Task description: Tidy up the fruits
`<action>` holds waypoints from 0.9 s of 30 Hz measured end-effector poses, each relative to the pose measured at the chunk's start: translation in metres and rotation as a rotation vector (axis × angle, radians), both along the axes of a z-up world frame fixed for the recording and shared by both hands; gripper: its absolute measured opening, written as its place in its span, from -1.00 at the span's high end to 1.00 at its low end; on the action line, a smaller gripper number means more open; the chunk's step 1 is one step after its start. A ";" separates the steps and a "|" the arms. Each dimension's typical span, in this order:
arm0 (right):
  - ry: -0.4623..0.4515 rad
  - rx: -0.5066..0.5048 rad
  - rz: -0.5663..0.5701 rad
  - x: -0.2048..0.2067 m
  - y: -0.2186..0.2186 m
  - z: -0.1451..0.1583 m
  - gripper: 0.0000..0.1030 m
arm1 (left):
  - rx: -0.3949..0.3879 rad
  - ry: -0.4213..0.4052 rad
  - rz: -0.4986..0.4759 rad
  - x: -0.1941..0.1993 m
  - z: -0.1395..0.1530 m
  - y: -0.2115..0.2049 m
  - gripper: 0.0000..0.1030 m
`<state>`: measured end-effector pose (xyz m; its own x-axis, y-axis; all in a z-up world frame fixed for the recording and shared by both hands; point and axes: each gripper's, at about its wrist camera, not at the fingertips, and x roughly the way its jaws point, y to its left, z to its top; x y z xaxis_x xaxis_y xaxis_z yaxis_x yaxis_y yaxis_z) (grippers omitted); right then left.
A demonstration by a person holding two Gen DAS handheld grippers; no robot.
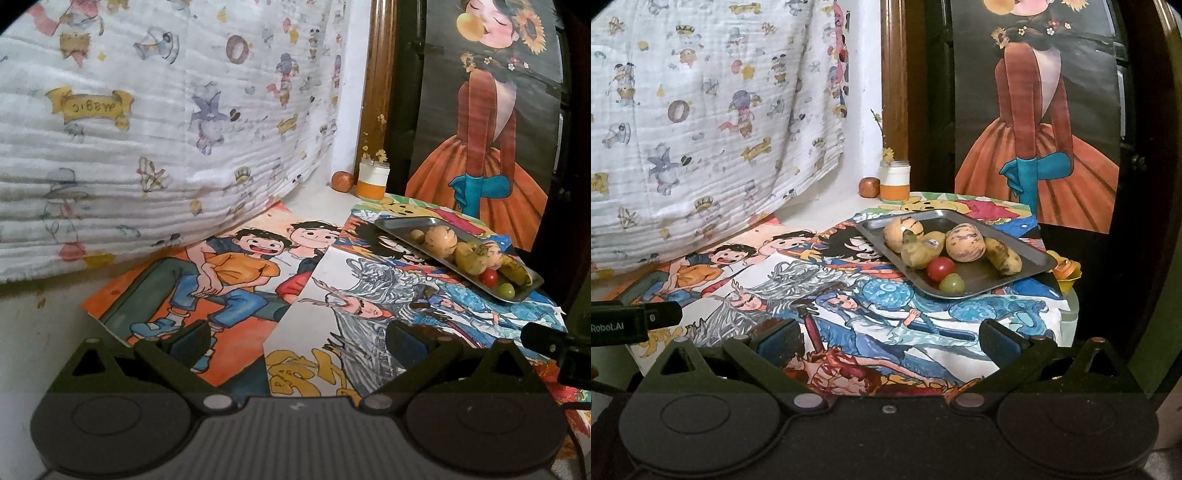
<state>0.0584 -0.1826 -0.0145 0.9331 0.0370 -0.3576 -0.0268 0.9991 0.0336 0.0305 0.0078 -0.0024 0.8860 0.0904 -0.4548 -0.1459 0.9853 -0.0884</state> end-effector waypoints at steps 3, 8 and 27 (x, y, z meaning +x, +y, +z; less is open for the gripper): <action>0.004 -0.001 0.003 0.000 0.001 -0.001 -0.99 | -0.002 0.002 0.002 -0.001 -0.001 0.001 -0.99; 0.008 -0.002 0.007 0.001 0.002 -0.002 -0.99 | -0.006 0.005 0.005 0.000 -0.001 0.002 -0.99; 0.014 -0.002 0.011 0.001 0.003 -0.004 -0.99 | -0.006 0.005 0.005 -0.001 -0.001 0.002 -0.99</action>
